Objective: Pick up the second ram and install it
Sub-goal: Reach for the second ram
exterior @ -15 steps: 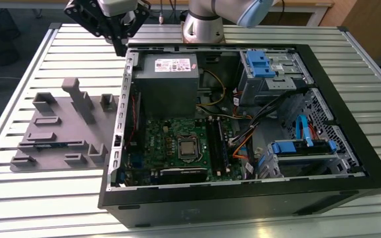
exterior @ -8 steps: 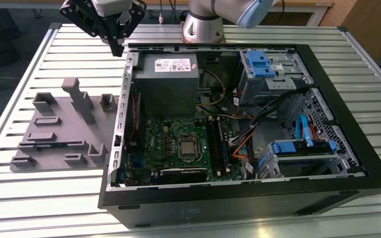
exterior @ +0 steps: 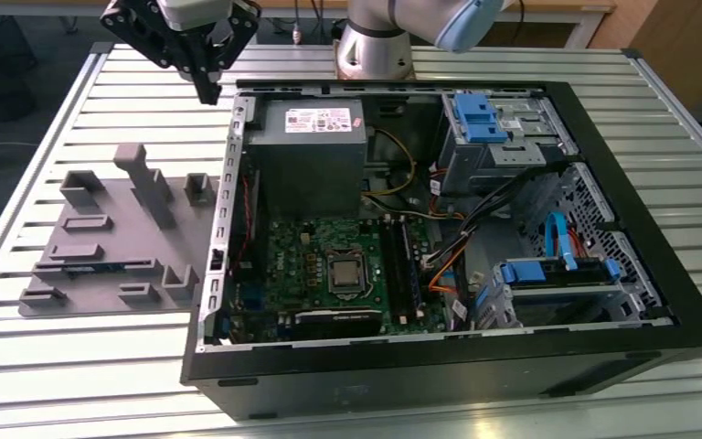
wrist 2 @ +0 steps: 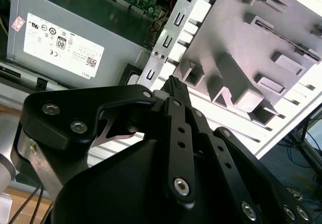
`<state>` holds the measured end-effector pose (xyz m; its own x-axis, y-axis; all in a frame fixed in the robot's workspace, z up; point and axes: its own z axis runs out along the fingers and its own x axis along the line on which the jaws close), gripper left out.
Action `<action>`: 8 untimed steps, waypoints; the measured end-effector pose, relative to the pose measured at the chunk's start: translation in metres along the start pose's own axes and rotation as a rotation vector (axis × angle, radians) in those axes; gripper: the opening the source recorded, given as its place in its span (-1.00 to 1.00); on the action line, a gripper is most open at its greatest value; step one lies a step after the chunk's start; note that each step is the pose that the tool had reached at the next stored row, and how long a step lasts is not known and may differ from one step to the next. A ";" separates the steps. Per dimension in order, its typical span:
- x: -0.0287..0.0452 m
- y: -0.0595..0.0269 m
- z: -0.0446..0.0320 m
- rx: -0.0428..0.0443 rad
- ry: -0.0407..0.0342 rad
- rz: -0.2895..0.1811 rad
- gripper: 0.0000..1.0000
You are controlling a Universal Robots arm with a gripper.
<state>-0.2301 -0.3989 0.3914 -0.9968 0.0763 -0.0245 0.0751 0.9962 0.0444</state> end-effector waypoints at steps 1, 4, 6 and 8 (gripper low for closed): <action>0.0002 0.0000 0.0000 0.0000 0.0000 0.000 -0.79; 0.0009 -0.0001 0.0000 0.0000 0.0000 0.000 -0.79; 0.0013 -0.0001 0.0001 0.0000 0.0000 0.000 -0.79; 0.0018 -0.0002 0.0001 0.0001 0.0001 0.000 -0.79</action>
<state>-0.2319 -0.3990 0.3913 -0.9968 0.0762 -0.0245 0.0751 0.9962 0.0443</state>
